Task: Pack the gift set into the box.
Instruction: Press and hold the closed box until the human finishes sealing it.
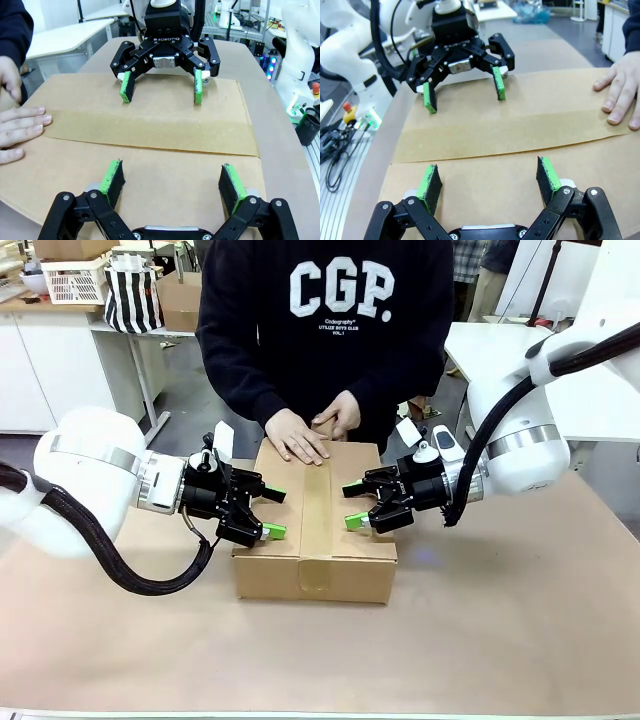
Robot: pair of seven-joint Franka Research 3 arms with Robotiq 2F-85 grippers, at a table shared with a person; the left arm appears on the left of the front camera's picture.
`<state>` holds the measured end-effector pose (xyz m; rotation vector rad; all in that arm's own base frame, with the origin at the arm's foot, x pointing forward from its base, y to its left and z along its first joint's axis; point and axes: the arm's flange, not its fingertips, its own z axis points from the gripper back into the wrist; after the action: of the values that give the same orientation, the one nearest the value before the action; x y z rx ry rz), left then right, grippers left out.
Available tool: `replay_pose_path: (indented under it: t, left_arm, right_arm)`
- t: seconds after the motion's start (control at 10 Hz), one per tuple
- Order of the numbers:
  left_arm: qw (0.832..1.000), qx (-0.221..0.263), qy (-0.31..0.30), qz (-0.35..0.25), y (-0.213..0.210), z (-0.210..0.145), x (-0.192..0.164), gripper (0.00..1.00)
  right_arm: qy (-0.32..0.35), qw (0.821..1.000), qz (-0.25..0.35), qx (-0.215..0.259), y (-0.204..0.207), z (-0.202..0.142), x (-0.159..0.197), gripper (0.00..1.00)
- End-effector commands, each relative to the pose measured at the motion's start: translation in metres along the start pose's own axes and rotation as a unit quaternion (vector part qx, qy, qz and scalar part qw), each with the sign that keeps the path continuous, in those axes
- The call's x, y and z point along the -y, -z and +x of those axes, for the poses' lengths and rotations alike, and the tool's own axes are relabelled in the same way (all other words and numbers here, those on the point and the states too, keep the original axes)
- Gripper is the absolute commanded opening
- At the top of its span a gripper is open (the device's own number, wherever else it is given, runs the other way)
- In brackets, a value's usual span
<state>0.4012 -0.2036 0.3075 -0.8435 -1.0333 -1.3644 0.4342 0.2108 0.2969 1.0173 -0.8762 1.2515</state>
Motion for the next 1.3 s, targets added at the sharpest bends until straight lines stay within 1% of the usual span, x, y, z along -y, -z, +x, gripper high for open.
replay_pose_path:
  t: [0.0, 1.2]
  left_arm:
    - [1.000, -0.002, -0.003, 0.005, 0.0000, -0.0021, 0.0036, 1.00]
    - [1.000, -0.002, -0.003, 0.005, 0.0000, -0.0021, 0.0036, 1.00]
  right_arm:
    - [0.004, 1.000, 0.000, -0.002, 0.0005, -0.0033, 0.0000, 1.00]
    - [0.004, 1.000, 0.000, -0.002, 0.0005, -0.0033, 0.0000, 1.00]
